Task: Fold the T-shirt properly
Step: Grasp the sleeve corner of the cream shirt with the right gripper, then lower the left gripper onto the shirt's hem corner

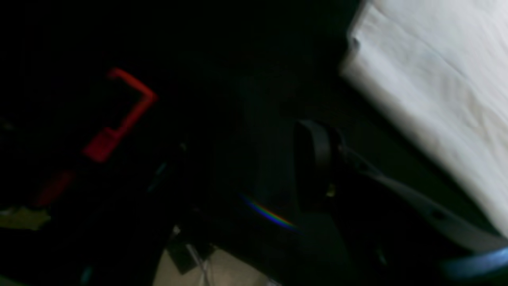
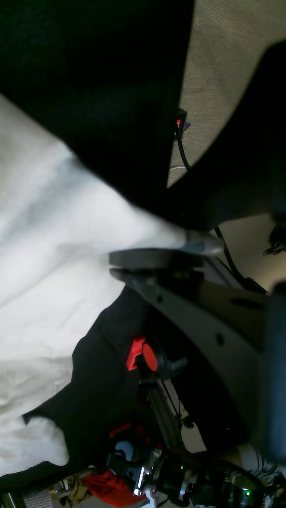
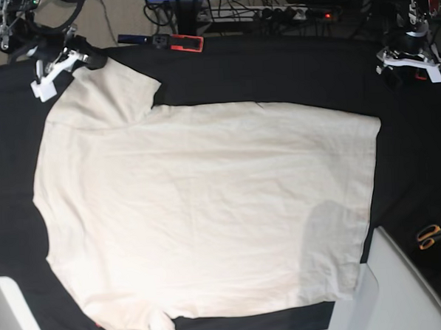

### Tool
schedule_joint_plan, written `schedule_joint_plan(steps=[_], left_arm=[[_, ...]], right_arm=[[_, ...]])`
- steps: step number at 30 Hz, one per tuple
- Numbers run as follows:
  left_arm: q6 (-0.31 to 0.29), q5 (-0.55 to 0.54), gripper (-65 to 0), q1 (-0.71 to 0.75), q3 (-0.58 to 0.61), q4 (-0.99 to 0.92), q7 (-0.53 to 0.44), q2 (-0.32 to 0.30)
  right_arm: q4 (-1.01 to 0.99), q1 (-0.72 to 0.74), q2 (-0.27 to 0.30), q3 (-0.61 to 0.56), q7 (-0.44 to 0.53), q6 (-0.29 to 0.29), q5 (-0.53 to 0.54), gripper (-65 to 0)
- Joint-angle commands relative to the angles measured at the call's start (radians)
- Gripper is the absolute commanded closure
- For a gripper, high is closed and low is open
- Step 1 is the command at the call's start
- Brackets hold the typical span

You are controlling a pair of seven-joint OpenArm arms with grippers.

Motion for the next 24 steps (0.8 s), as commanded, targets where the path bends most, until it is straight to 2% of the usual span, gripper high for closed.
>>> schedule_joint_plan(steps=[1,4,7,11,14,16,18,21,22,24], left_arm=[[-0.029,-0.025,-36.7,-0.017,-0.020,0.009,0.004,-0.015],[-0.056,-0.090,-44.1,-0.061,-0.106,-0.031,0.096,-0.008],[-0.056,-0.099,-45.1,-0.107,-0.157,-0.062,0.125,-0.008],[-0.056,-0.097,-44.9,-0.158,-0.157,-0.060,0.122,-0.016],[-0.056,0.007,-44.3,-0.225,-0.153,-0.065,0.124,-0.013],[-0.056,0.097,-39.2,-0.268,-0.153,-0.065,0.128,-0.002],[-0.056,0.170,-27.2,-0.305,-0.153,-0.066,0.139,0.025],[-0.056,0.191,-11.8,-0.331,-0.153,-0.069,0.188,0.033],[-0.056,0.193,-8.6,-0.339,-0.153,-0.069,0.202,0.036],[-0.056,0.193,-7.4,-0.342,-0.152,-0.069,0.214,0.047]], right_arm=[[0.007,-0.001,0.008,0.002,-0.007,0.005,0.002,-0.5],[0.007,-0.001,0.008,-0.002,-0.007,0.005,0.002,-0.5],[0.007,-0.001,0.008,-0.003,-0.007,0.005,0.002,-0.5],[0.007,0.000,0.008,-0.003,-0.007,0.005,0.002,-0.5],[0.007,0.010,0.008,-0.003,-0.008,0.005,0.002,-0.5],[0.007,0.011,0.008,-0.003,-0.010,0.005,0.002,-0.5],[0.007,0.011,0.008,-0.003,-0.010,0.005,0.002,-0.5],[0.007,0.013,0.008,-0.003,-0.008,0.005,0.002,-0.5],[0.007,0.013,0.008,-0.003,-0.008,0.005,0.002,-0.5],[0.007,0.013,0.008,-0.003,-0.008,0.005,0.002,-0.5]])
